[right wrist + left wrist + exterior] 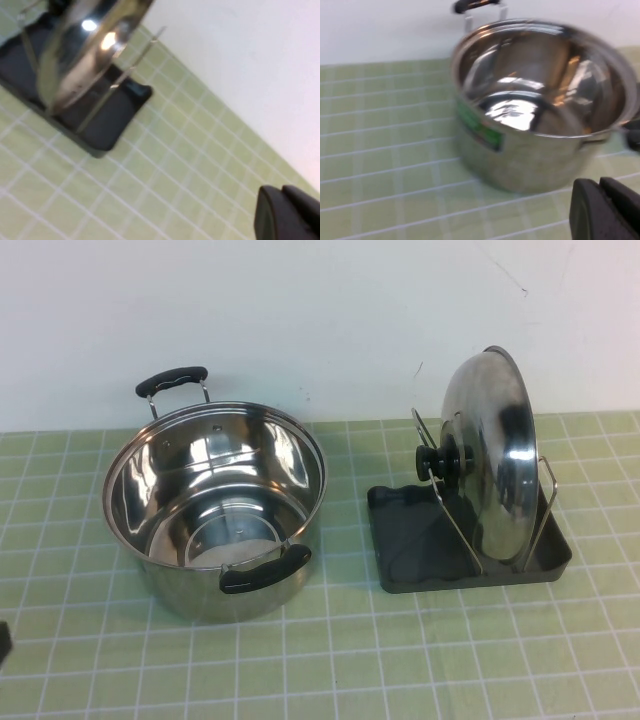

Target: Put pot lid on rack

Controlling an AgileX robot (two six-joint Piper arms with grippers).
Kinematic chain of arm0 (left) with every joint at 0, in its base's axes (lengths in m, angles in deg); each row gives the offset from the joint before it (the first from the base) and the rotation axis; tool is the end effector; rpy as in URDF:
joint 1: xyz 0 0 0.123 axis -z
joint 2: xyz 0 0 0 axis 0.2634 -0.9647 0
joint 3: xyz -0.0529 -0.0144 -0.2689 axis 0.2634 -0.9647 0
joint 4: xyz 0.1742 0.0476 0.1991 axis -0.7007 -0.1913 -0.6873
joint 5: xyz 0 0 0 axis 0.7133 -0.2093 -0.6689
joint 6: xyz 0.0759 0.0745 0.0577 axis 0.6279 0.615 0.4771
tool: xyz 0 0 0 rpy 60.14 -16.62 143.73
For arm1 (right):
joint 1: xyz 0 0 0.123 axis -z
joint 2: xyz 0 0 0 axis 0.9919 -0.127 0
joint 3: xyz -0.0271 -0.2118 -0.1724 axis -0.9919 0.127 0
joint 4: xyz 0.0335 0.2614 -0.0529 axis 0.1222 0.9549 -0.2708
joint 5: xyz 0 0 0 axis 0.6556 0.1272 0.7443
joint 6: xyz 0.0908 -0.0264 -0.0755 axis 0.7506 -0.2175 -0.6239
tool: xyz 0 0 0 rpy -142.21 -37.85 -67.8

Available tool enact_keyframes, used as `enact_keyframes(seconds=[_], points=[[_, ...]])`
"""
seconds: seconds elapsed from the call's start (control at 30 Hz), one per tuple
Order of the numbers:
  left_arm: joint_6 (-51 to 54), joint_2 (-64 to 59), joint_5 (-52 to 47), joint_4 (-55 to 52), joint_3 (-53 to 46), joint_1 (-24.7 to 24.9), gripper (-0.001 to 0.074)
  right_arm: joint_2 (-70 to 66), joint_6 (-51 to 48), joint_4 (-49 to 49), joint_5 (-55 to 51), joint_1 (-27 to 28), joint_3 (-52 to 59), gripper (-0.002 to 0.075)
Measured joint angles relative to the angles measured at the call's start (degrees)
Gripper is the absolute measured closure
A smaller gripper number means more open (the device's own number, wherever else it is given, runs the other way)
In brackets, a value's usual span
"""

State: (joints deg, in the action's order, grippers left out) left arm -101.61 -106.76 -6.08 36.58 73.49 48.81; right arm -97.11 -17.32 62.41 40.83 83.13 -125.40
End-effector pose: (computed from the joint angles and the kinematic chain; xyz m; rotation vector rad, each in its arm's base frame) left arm 0.1254 -0.0420 0.2810 0.0982 1.9116 -0.3132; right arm 0.2130 0.0162 0.3694 -0.8633 1.9716 -0.2859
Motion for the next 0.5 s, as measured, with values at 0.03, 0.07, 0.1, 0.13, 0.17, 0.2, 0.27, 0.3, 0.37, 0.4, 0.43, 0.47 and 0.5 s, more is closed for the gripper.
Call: enact_keyframes(seconds=[0.03, 0.07, 0.1, 0.13, 0.17, 0.2, 0.27, 0.3, 0.37, 0.4, 0.43, 0.47, 0.5], points=[[0.0, 1.3, 2.1, 0.7, -1.4, 0.0, 0.0736, 1.6, -1.2, 1.7, 1.2, 0.0, 2.7, 0.0726], [-0.1, 2.8, 4.4, 1.6, -3.2, 0.0, 0.0736, 3.0, -2.3, 3.2, 2.2, 0.0, 4.8, 0.0727], [-0.1, 4.3, 6.4, 2.3, -4.9, 0.0, 0.0736, 4.8, -3.8, 5.2, 3.2, 0.0, 7.5, 0.0727], [-0.1, 5.3, 8.0, 2.8, -6.7, 0.0, 0.0736, 6.6, -5.4, 7.0, 4.1, 0.0, 10.2, 0.0727], [-0.1, 6.5, 9.9, 3.3, -8.3, 0.0, 0.0736, 8.4, -6.5, 8.7, 4.7, 0.0, 12.8, 0.0727], [-0.1, 7.5, 11.4, 3.5, -9.5, 0.0, 0.0736, 10.2, -7.6, 10.2, 5.2, 0.0, 15.4, 0.0727], [-0.1, 9.0, 14.9, 3.7, -11.9, 0.0, 0.0736, 13.7, -9.0, 12.5, 6.0, -0.1, 20.0, 0.0727], [-0.1, 9.2, 16.4, 3.5, -12.7, 0.0, 0.0737, 15.7, -9.5, 13.4, 6.2, -0.1, 22.3, 0.0727], [-0.1, 9.5, 18.8, 2.7, -13.7, 0.0, 0.0737, 19.1, -10.3, 14.5, 6.4, -0.1, 26.3, 0.0727], [-0.1, 9.6, 19.4, 2.2, -14.1, 0.0, 0.0737, 20.8, -10.5, 14.6, 6.4, -0.1, 28.3, 0.0727], [-0.1, 9.6, 19.7, 1.7, -14.4, 0.0, 0.0737, 22.4, -10.5, 14.7, 6.5, -0.1, 30.0, 0.0727], [-0.1, 9.6, 19.5, 1.3, -14.5, 0.0, 0.0737, 23.5, -10.5, 14.9, 6.5, -0.1, 31.5, 0.0727], [-0.1, 9.6, 19.4, 0.9, -14.5, 0.0, 0.0737, 24.9, -10.5, 15.4, 6.5, -0.1, 32.7, 0.0727]])
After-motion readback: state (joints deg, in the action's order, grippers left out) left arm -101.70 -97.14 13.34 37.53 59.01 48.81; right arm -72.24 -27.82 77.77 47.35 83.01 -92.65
